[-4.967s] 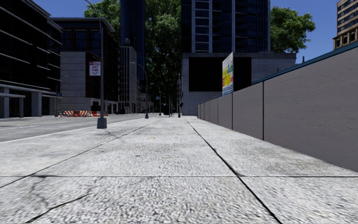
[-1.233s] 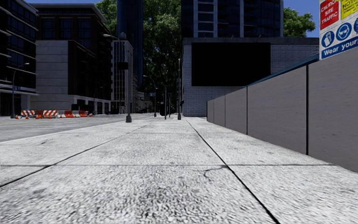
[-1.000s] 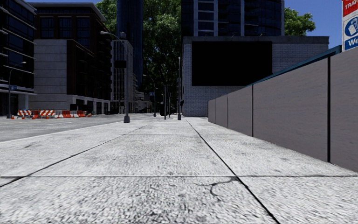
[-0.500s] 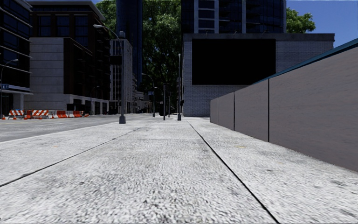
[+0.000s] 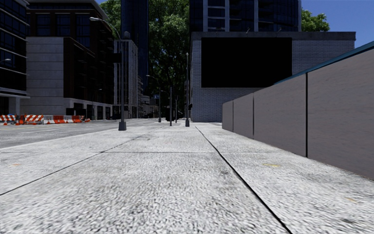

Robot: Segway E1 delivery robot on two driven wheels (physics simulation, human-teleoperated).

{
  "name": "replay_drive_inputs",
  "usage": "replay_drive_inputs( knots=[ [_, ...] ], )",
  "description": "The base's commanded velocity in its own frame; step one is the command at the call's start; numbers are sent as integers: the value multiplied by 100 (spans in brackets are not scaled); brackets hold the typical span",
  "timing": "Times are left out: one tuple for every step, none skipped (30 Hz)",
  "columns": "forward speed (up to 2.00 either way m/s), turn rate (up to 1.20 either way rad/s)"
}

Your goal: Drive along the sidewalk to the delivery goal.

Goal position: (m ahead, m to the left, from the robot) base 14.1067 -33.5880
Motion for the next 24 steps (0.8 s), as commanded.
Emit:
replay_drive_inputs(
  knots=[
    [200, 0],
    [200, 0],
    [200, 0],
    [200, 0],
    [200, 0],
    [200, 0],
    [200, 0],
    [200, 0],
    [200, 0],
    [200, 0],
    [200, 0],
    [200, 0],
    [200, 0],
    [200, 0],
    [200, 0],
    [200, 0],
    [200, 0],
    [200, 0],
    [200, 0],
    [200, 0],
    [200, 0],
    [200, 0],
    [200, 0],
    [200, 0]
  ],
)
